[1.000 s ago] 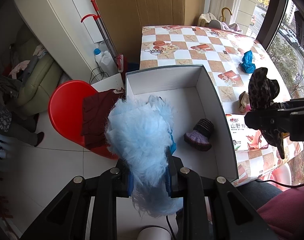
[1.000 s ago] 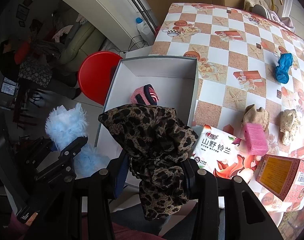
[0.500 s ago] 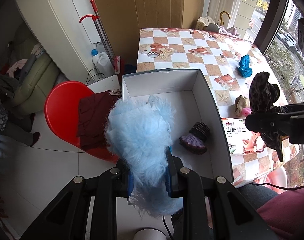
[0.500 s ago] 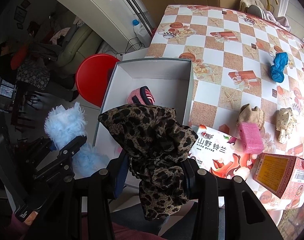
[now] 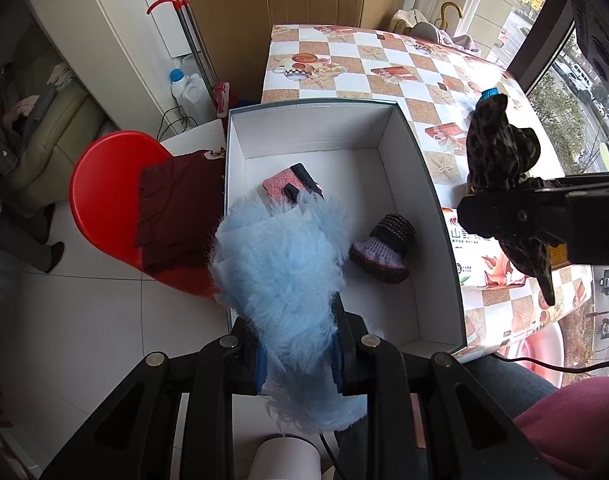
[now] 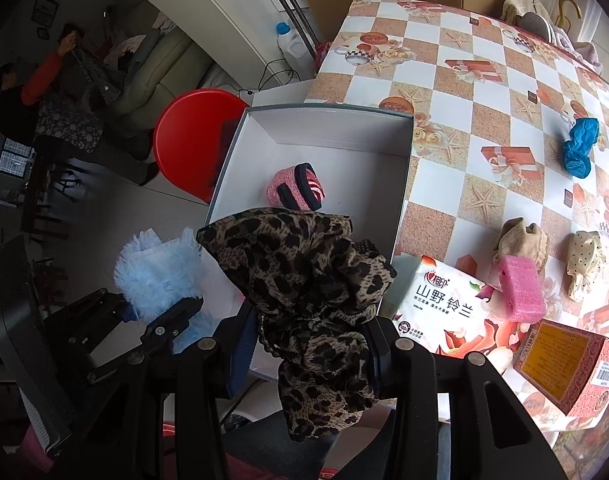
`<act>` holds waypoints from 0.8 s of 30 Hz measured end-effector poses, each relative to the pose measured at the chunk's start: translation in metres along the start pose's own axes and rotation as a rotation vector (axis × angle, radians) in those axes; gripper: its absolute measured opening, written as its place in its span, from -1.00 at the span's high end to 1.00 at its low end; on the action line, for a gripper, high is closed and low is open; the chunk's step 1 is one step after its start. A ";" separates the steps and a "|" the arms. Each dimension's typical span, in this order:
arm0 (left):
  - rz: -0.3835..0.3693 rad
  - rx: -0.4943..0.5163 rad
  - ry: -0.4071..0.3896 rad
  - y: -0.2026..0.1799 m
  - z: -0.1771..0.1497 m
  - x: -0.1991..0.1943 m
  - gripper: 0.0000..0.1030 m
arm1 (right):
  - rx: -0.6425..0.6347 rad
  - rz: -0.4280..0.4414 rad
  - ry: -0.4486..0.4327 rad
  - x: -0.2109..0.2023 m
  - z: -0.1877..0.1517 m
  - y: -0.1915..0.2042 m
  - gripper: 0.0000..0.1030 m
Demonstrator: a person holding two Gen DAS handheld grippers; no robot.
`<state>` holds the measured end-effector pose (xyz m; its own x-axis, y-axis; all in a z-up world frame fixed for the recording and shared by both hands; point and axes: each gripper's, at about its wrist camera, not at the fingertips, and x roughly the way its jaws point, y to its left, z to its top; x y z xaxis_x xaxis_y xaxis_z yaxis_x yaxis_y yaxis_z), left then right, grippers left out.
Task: Organize soft objects
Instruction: 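Carry the duster with left while right carries the leopard scrunchie to the box, then open both tools to drop the duster and scrunchie into the box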
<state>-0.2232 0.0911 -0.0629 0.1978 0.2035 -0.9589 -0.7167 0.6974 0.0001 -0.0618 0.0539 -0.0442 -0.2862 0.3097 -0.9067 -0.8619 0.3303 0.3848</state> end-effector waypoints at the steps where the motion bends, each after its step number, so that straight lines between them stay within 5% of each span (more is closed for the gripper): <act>1: -0.002 0.003 0.003 -0.001 0.000 0.002 0.48 | -0.002 0.000 0.002 0.001 0.002 0.002 0.11; 13: -0.034 0.013 0.026 -0.006 0.007 0.015 0.42 | 0.019 0.031 0.046 0.018 0.030 0.011 0.10; 16: -0.039 0.008 0.016 -0.006 0.007 0.015 0.08 | 0.014 0.046 0.064 0.022 0.034 0.013 0.04; 19: -0.048 -0.009 -0.010 -0.004 0.007 0.011 -0.56 | 0.009 0.044 0.060 0.021 0.038 0.013 -0.39; 22: -0.081 -0.046 -0.064 0.001 0.008 0.004 -0.70 | 0.010 0.048 0.044 0.016 0.041 0.012 -0.53; 24: -0.125 -0.080 -0.100 0.006 0.010 -0.002 -0.97 | 0.015 0.041 0.036 0.012 0.043 0.009 -0.54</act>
<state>-0.2218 0.1019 -0.0580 0.3510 0.1887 -0.9172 -0.7327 0.6652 -0.1436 -0.0551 0.0995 -0.0438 -0.3357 0.2914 -0.8958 -0.8428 0.3319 0.4238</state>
